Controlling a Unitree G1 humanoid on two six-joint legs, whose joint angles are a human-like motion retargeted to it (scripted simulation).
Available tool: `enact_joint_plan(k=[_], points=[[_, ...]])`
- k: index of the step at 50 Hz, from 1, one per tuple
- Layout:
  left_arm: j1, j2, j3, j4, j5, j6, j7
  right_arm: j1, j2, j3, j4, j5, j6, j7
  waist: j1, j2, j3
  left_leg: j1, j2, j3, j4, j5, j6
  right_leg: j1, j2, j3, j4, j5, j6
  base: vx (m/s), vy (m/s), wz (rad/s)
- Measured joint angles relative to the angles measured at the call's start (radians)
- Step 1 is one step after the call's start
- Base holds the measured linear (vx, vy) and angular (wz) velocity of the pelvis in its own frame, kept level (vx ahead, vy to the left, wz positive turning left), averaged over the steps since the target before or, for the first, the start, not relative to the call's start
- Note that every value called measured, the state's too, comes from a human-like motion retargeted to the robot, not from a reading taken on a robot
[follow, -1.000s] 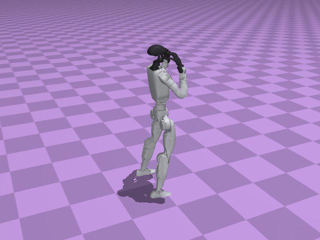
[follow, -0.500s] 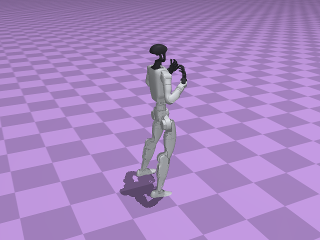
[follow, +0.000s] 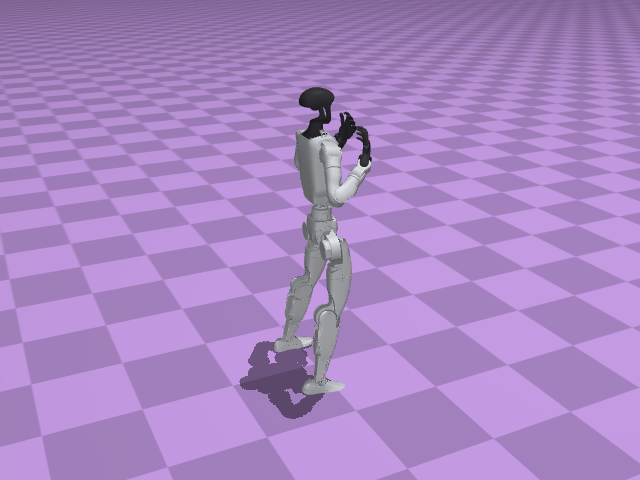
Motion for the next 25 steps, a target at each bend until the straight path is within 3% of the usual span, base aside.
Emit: enact_joint_plan(k=[4, 11, 20, 25], points=[[-0.022, 0.001, 0.0, 0.009, -0.015, -0.003, -0.01, -0.052, 0.007, 0.025, -0.001, 0.031, -0.004, 0.001, -0.003, 0.0, -0.015, -0.003, 0.002, 0.002, 0.002, 0.0, -0.002, -0.003, 0.002, 0.002, 0.001, 0.001, 0.0, 0.0, 0.0, 0.0], [0.053, 0.024, 0.035, 0.156, 0.015, 0.087, -0.091, -0.047, -0.023, 0.039, 0.17, -0.079, 0.094, 0.08, -0.001, 0.004, -0.004, 0.008, -0.007, 0.005, 0.001, -0.003, 0.007, 0.005, -0.008, 0.005, 0.002, -0.004, 0.0, 0.0, 0.0, 0.0], [0.238, 0.165, 0.113, 0.257, 0.384, 0.19, -0.116, 0.106, -0.078, -0.01, 0.316, -0.395, 0.154, 0.172, 0.019, 0.009, 0.009, 0.007, 0.001, 0.008, 0.003, -0.003, 0.003, 0.001, 0.0, 0.005, 0.006, -0.006, 0.0, 0.0, 0.0, 0.0], [0.319, 0.136, 0.102, 0.242, 0.226, 0.192, -0.144, 0.149, -0.07, -0.036, 0.294, -0.363, 0.14, 0.159, 0.026, 0.003, 0.016, 0.003, 0.004, 0.005, 0.002, -0.001, 0.001, 0.0, 0.004, 0.001, 0.005, -0.004, 0.0, 0.0, 0.0, 0.0]])
